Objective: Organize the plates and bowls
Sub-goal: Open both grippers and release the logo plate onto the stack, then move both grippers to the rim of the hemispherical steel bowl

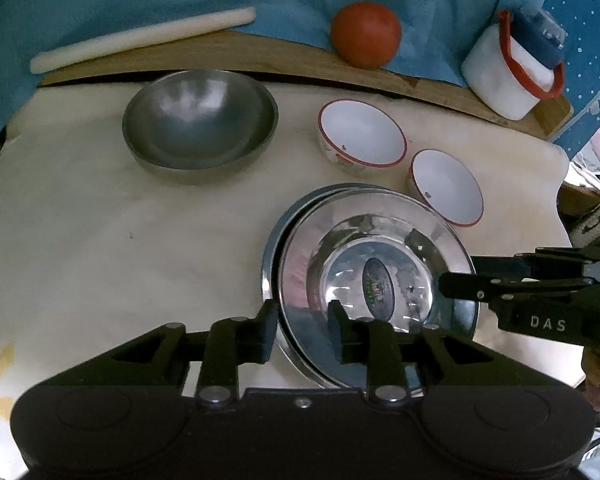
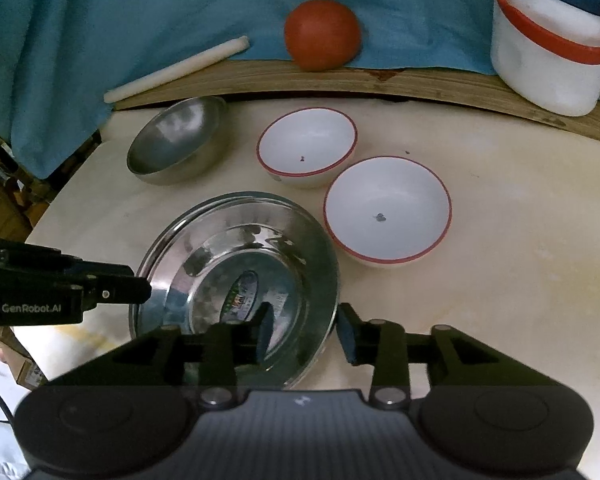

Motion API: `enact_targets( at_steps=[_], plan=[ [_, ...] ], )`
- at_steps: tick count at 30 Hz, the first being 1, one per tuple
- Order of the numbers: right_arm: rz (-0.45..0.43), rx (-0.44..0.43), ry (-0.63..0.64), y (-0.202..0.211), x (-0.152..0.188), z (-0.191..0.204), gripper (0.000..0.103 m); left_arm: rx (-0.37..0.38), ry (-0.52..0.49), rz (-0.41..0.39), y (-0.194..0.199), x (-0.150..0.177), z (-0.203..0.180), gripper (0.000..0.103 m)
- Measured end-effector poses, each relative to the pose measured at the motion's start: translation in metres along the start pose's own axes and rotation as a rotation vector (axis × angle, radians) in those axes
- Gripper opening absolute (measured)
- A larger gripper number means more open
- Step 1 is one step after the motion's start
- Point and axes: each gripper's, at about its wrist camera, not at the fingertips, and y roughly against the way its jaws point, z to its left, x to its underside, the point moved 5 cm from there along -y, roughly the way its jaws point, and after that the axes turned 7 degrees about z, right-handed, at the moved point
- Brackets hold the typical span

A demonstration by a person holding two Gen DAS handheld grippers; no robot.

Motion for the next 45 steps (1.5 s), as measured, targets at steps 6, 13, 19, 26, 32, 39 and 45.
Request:
enact_targets(
  at_steps=[6,13,19,26,32,39,45],
  plan=[
    [0.003,-0.008,0.021,-0.002,-0.001,0.009,0.063,-0.008,0.005,-0.025,0.008,0.002,0.005,0.047],
    [-0.026,-0.002,0.034,0.004,-0.002,0.015,0.086,-0.01,0.018,-0.074,0.019,0.001,0.011,0.074],
    [-0.036,0.002,0.017,0.006,-0.004,0.014,0.097,-0.003,0.051,-0.096,0.022,0.0,0.02,0.088],
    [-0.057,0.012,-0.023,0.012,-0.005,0.009,0.1,-0.002,0.101,-0.133,0.027,-0.003,0.031,0.098],
    [-0.081,0.02,-0.047,0.02,-0.004,0.007,0.101,-0.004,0.155,-0.149,0.029,-0.004,0.047,0.102],
    [-0.192,0.002,-0.03,0.035,-0.011,0.018,0.102,-0.012,0.292,-0.184,0.032,-0.011,0.086,0.102],
    [-0.246,-0.009,0.003,0.036,-0.022,0.034,0.102,-0.024,0.367,-0.221,0.03,-0.024,0.118,0.102]
  ],
)
